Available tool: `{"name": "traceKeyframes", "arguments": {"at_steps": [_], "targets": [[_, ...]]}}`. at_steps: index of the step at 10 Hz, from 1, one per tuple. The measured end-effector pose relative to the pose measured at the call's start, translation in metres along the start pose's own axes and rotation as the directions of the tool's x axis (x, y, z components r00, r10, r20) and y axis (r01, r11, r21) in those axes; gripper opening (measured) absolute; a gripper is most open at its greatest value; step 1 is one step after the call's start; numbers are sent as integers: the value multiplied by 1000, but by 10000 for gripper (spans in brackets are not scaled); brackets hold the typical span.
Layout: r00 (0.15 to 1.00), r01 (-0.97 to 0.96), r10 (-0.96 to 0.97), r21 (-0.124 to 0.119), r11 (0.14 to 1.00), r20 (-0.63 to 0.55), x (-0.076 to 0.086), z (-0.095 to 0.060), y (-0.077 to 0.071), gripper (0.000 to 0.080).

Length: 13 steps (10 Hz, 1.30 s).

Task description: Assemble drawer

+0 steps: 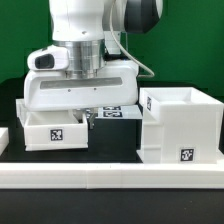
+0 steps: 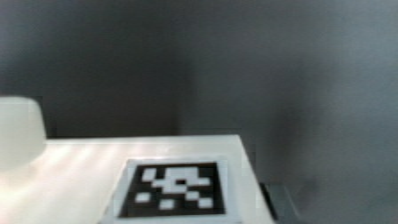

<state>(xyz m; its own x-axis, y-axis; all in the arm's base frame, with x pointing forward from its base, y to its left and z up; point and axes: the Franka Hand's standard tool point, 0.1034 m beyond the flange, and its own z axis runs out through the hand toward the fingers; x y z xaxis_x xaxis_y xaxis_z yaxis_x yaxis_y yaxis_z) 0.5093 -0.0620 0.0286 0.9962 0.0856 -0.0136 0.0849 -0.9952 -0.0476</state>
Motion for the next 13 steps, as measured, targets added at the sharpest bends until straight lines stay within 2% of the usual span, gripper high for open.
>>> {"name": "traceKeyframes", "arguments": {"at_steps": [2,4,5,6,8,13], "targets": [[1000,16,-16,-1,1000,3,-1,2,1,41],[980,199,-199,-8,980,4,-1,2,1,41],[950,312,-312,-24,950,2,1,3,-2,41],[931,364,-364,-25,931,8,2,4,-10,41],[850,527,-526,-29,850,23,3,5,-18,41],[675,738,-737,-25,675,37,3,5,-14,41]]}}
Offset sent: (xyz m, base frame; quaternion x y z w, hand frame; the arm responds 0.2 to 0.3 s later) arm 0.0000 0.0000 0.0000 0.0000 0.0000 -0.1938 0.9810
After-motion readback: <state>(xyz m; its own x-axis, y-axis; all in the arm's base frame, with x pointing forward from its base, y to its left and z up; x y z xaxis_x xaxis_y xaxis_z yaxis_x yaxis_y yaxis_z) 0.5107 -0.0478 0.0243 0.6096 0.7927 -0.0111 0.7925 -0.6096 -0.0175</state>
